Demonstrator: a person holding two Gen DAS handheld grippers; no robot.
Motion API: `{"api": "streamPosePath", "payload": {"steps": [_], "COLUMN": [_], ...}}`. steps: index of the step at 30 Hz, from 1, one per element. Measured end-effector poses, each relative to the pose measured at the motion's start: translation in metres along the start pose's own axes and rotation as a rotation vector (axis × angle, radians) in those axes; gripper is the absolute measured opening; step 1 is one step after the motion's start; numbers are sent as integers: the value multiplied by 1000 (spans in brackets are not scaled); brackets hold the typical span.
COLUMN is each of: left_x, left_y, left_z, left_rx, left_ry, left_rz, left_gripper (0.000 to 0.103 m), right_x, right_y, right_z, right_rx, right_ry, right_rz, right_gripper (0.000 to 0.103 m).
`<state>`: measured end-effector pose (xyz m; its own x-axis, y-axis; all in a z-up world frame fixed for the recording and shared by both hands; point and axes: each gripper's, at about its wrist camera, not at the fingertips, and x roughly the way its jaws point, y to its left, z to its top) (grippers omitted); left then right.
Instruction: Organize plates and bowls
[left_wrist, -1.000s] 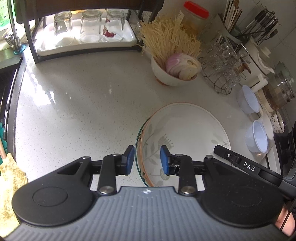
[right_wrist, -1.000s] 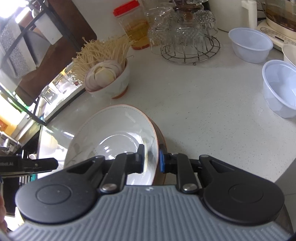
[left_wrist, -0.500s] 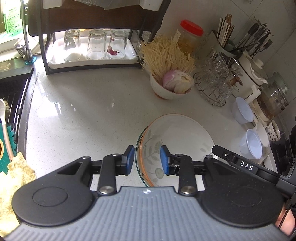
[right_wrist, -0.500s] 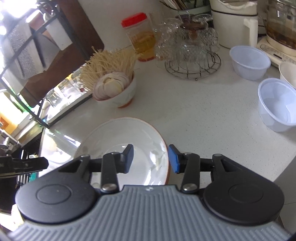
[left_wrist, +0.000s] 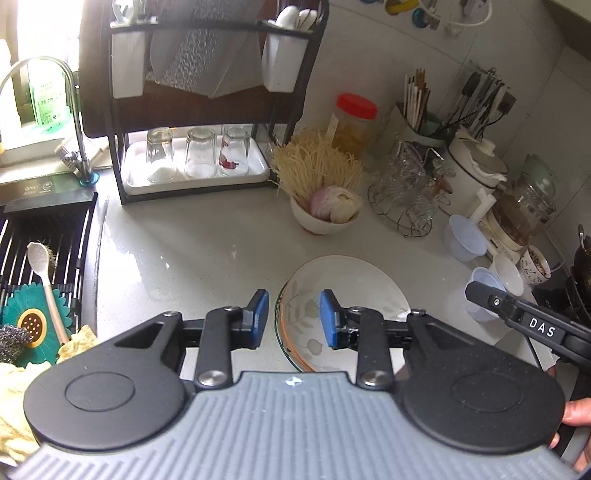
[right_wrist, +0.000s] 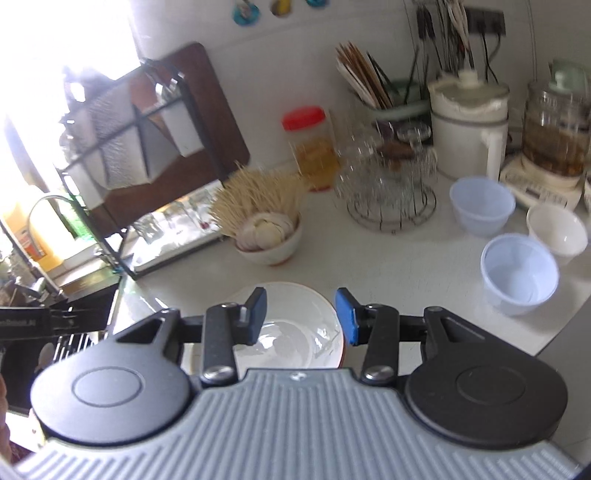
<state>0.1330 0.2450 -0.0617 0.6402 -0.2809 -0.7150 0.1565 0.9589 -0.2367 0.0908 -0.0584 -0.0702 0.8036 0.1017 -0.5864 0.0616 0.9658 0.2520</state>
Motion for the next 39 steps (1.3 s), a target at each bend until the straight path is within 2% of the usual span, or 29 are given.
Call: {"api": "streamPosePath", "payload": {"steps": [10, 19, 26, 32, 35, 39], "left_x": [-57, -65, -41, -5, 15, 37], "left_y": [-32, -62, -100, -146, -166, -196], "left_z": [-34, -39, -29, -17, -8, 4], "left_rx": [41, 76, 103, 123, 113, 153], "left_ry": [-55, -83, -83, -71, -51, -48], "left_rz": [-36, -64, -114, -143, -150, -131], "left_gripper": [35, 35, 35, 35, 35, 35], "right_x": [-57, -78, -78, -71, -63, -50], "right_y": [13, -4, -34, -83, -108, -135], "right_z": [-8, -10, -6, 10, 17, 27], "right_rx": [-42, -44, -37, -20, 6, 47], "right_ry": [-52, -98, -98, -85, -76, -76], "right_rz": [37, 2, -19, -69, -84, -91], "right_gripper": [45, 45, 45, 45, 45, 45]}}
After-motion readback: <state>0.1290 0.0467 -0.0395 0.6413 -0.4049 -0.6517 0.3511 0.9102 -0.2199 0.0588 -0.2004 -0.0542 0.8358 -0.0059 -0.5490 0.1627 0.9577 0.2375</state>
